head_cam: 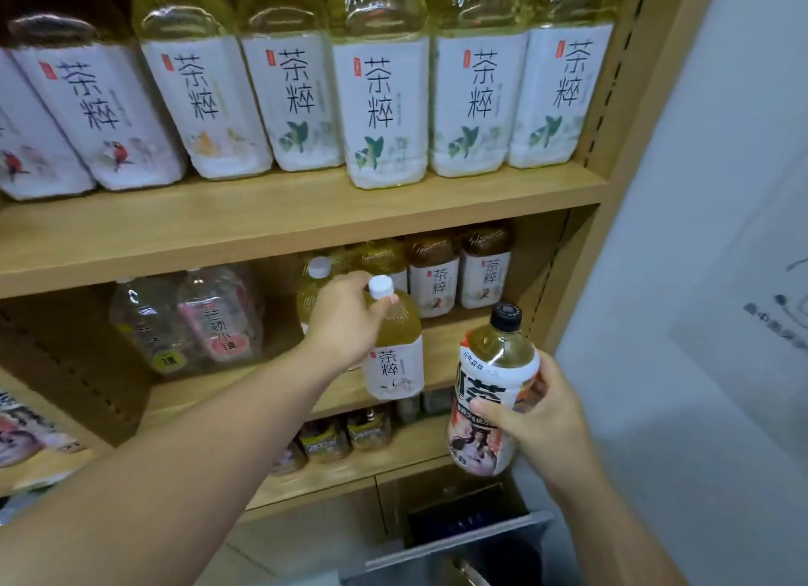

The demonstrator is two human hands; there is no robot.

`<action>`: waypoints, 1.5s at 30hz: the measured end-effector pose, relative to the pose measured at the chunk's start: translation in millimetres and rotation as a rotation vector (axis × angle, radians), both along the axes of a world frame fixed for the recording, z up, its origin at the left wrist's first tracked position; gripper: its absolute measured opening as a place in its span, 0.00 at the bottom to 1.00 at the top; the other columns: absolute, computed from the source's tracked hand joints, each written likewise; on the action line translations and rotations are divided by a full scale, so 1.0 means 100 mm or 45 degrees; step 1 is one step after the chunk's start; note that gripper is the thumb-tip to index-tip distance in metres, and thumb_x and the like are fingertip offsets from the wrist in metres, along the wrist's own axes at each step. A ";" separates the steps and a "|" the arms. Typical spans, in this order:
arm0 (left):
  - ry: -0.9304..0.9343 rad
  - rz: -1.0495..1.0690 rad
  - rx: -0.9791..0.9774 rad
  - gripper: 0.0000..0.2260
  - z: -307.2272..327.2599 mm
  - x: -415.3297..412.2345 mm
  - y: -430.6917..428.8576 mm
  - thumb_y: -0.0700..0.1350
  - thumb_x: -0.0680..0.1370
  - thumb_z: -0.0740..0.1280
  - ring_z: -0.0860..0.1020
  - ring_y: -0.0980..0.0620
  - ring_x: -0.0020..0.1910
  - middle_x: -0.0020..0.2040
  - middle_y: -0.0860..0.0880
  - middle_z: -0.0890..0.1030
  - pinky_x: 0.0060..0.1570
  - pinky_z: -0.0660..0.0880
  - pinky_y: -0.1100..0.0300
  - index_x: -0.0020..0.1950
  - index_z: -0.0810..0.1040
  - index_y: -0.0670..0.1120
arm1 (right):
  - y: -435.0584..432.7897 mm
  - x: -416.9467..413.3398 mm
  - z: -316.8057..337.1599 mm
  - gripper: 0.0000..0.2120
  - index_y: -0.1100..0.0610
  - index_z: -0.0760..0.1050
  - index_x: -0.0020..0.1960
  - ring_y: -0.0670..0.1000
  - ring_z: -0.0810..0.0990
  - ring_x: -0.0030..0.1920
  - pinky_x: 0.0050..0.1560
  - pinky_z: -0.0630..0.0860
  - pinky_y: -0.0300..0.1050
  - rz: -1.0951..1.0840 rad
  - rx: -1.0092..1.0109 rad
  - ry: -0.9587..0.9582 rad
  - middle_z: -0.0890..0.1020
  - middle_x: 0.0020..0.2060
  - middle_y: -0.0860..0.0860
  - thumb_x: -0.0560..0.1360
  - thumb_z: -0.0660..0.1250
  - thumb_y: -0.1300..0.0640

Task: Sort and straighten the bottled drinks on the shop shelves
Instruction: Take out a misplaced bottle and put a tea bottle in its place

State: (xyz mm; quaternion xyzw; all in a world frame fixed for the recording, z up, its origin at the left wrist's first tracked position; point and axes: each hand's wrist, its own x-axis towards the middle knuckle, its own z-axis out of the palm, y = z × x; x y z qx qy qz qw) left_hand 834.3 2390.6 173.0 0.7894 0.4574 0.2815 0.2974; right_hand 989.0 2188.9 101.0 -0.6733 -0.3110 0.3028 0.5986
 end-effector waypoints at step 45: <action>-0.448 -0.129 -0.463 0.34 -0.17 -3.35 -0.15 0.38 0.67 0.82 0.81 0.48 0.63 0.63 0.50 0.83 0.63 0.77 0.47 0.70 0.75 0.48 | 1.51 -2.81 0.32 0.41 0.44 0.73 0.67 0.43 0.80 0.64 0.68 0.76 0.51 1.082 -0.059 -0.172 0.83 0.62 0.42 0.60 0.86 0.61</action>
